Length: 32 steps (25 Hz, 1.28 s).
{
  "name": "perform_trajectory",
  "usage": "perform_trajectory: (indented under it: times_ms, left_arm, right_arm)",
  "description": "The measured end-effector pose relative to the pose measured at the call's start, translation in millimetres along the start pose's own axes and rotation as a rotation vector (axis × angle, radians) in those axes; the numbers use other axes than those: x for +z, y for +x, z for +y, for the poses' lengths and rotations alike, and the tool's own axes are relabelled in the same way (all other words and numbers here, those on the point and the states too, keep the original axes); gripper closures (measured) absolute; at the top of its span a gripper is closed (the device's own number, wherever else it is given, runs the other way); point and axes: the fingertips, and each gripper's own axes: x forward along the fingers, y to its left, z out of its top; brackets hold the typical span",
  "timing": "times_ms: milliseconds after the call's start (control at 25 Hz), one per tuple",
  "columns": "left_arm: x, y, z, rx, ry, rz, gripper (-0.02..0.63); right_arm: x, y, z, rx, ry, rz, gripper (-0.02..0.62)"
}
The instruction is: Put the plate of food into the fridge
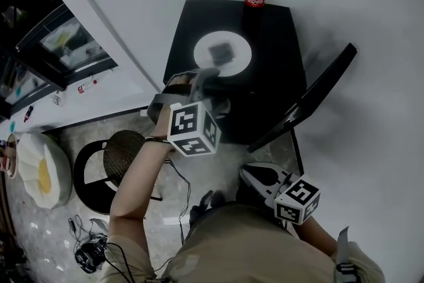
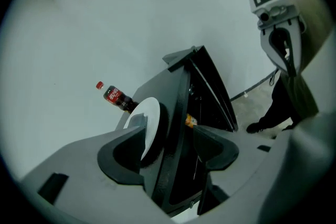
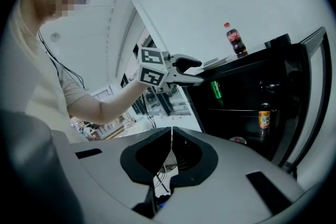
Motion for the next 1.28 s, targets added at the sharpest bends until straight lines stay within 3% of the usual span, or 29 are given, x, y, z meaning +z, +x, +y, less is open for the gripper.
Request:
perform_trajectory:
  times_ms: [200, 600, 1280]
  left_arm:
    - [-8.5, 21.4, 1.1, 0.018, 0.122, 0.079, 0.339]
    - [-9.9, 29.3, 4.1, 0.034, 0.197, 0.119, 0.341]
    - [-12.7, 13.1, -7.1, 0.008, 0.178, 0.122, 0.345]
  right_arm:
    - [-1.0, -2.8, -3.2, -0.020, 0.010, -0.010, 0.572]
    - [-3.7, -8.1, -2.6, -0.034, 0.003, -0.014, 0.572]
    - [-4.5, -10.8, 2.6, -0.021, -0.015, -0.010, 0.572]
